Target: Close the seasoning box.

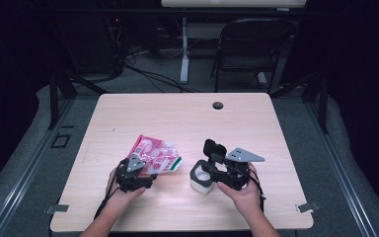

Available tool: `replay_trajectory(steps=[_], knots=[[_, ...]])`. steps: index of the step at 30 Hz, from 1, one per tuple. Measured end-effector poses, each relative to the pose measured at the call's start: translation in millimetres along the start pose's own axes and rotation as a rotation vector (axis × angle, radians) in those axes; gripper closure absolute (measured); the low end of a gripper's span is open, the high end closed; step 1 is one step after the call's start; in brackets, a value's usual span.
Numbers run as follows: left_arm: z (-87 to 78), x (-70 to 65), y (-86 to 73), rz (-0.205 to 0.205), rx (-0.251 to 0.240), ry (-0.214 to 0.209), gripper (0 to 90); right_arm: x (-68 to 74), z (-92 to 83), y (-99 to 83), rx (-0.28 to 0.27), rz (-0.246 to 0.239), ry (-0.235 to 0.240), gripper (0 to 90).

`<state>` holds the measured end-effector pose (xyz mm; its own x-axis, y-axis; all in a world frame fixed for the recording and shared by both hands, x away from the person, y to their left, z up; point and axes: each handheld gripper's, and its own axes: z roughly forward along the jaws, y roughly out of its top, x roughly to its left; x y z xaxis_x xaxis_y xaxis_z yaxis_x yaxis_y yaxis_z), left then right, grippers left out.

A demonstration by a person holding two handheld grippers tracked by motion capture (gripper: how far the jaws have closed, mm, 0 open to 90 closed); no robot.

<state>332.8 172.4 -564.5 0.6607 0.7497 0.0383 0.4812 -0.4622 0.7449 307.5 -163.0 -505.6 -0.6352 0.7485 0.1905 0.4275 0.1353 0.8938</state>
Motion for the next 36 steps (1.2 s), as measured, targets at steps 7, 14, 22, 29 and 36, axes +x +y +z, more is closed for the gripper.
replay_trajectory(steps=[7,14,22,29,36], knots=[[7.7,-6.8,0.2,0.022,0.023,-0.010,36.6,1.5,1.1,-1.8,-0.003,-0.011,-0.001,46.2],[7.4,-9.6,1.6,0.021,0.018,-0.019,36.6,0.7,-1.4,-1.1,-0.015,-0.013,-0.008,46.7],[3.5,-12.8,4.4,0.006,0.001,-0.039,36.6,1.5,-6.4,5.5,0.008,-0.034,0.027,51.9],[0.8,-14.5,6.0,-0.002,-0.007,-0.057,36.7,2.1,-14.0,13.6,0.034,-0.073,0.011,55.6],[5.1,-22.8,7.0,0.017,0.004,-0.076,36.7,-8.4,-29.9,21.1,0.000,-0.024,-0.023,56.5]])
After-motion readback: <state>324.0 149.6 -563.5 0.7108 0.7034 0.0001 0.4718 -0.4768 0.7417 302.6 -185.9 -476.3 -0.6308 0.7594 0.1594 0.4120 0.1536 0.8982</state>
